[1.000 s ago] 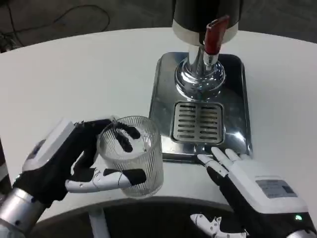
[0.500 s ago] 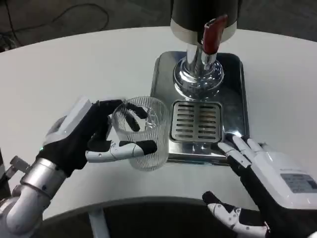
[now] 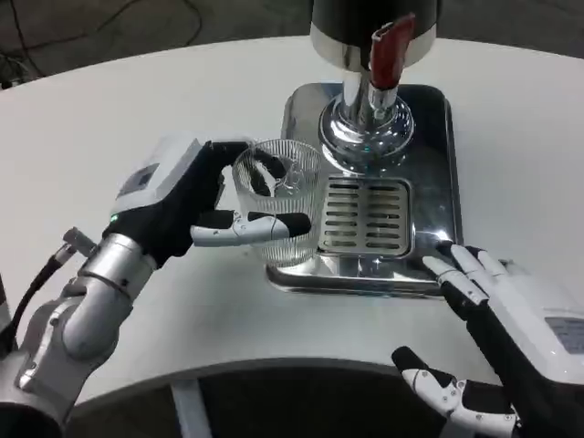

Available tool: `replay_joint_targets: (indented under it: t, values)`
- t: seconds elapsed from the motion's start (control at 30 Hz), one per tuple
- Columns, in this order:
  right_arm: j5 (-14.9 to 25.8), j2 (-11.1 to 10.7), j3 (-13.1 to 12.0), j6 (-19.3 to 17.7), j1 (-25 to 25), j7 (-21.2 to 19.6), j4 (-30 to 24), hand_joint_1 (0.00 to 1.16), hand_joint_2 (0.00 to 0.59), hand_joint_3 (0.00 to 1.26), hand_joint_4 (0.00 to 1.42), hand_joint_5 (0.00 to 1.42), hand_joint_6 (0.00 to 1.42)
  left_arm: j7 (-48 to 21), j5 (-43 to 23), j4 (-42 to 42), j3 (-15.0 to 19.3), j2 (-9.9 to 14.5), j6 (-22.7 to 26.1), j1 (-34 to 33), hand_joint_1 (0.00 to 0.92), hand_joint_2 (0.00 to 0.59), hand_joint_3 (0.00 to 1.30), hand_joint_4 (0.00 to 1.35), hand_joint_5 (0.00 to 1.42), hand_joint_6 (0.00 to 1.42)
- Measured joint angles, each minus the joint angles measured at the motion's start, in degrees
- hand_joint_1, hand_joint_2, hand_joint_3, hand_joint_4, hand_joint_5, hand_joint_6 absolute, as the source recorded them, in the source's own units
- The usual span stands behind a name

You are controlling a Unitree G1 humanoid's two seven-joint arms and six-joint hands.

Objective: Grasp the cup under the faucet to collect the drink, then remove the cup.

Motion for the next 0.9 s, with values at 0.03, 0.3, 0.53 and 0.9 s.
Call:
replay_joint_targets:
  t: [0.03, 0.3, 0.53, 0.9]
  values:
    - [0.5, -0.1, -0.2, 0.0, 0.1, 0.0, 0.0, 0.41, 0.390, 0.12, 0.00, 0.00, 0.00, 0.6, 0.2, 1.5, -0.6, -0.1, -0.1, -1.1, 0.567, 0.274, 1.04, 1.18, 1.42, 1.42]
    - [1.8, -0.6, -0.8, 0.0, 0.7, 0.0, -1.1, 0.40, 0.405, 0.12, 0.00, 0.00, 0.00, 4.1, 2.2, 9.5, -3.8, -2.0, -0.1, -7.9, 0.567, 0.274, 1.04, 1.18, 1.42, 1.42]
    - [2.5, -0.9, -1.5, -0.1, 1.3, 0.0, -1.9, 0.40, 0.405, 0.12, 0.00, 0.00, 0.00, 6.1, 2.8, 13.7, -6.4, -3.7, 0.0, -11.7, 0.567, 0.274, 1.04, 1.18, 1.42, 1.42]
    - [3.9, -1.4, -3.4, -0.1, 2.8, 0.0, -2.3, 0.39, 0.400, 0.12, 0.00, 0.00, 0.00, 9.7, 4.9, 17.4, -10.3, -5.7, 0.4, -15.5, 0.550, 0.275, 1.02, 1.15, 1.41, 1.42]
